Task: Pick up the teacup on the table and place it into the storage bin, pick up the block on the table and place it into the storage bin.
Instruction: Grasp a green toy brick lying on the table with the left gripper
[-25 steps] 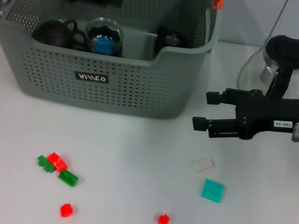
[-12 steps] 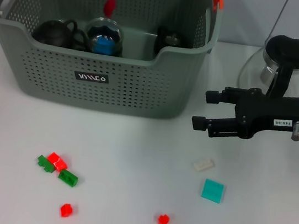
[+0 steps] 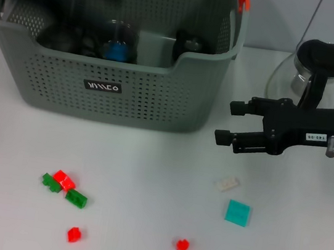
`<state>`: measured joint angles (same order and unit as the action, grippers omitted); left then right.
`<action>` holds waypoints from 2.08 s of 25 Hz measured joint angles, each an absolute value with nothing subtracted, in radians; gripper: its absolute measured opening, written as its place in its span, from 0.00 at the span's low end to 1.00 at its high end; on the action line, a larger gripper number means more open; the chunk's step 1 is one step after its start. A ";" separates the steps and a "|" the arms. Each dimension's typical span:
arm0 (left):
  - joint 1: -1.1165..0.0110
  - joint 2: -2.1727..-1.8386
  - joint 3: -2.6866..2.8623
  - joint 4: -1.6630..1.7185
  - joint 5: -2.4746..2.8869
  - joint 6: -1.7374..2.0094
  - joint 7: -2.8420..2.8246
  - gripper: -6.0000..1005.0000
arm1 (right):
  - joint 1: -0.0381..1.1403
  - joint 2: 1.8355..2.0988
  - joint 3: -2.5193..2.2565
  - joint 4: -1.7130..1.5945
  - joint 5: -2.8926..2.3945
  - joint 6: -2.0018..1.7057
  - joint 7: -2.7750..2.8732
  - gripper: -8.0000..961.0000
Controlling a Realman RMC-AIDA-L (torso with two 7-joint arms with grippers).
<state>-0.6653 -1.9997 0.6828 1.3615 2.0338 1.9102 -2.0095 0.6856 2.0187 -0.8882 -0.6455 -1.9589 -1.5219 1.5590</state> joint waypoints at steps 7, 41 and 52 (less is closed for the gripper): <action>-0.479 -2.072 0.956 1.611 2.175 2.077 -1.950 0.93 | 0.683 2.019 -0.884 -0.639 -1.959 -1.512 1.558 0.95; -0.472 -2.169 1.360 1.352 2.855 1.574 -2.478 0.89 | 0.684 2.019 -0.881 -0.641 -1.959 -1.497 1.558 0.95; -0.473 -2.165 1.375 1.311 2.858 1.524 -2.481 0.88 | 0.683 2.019 -0.880 -0.641 -1.959 -1.497 1.558 0.95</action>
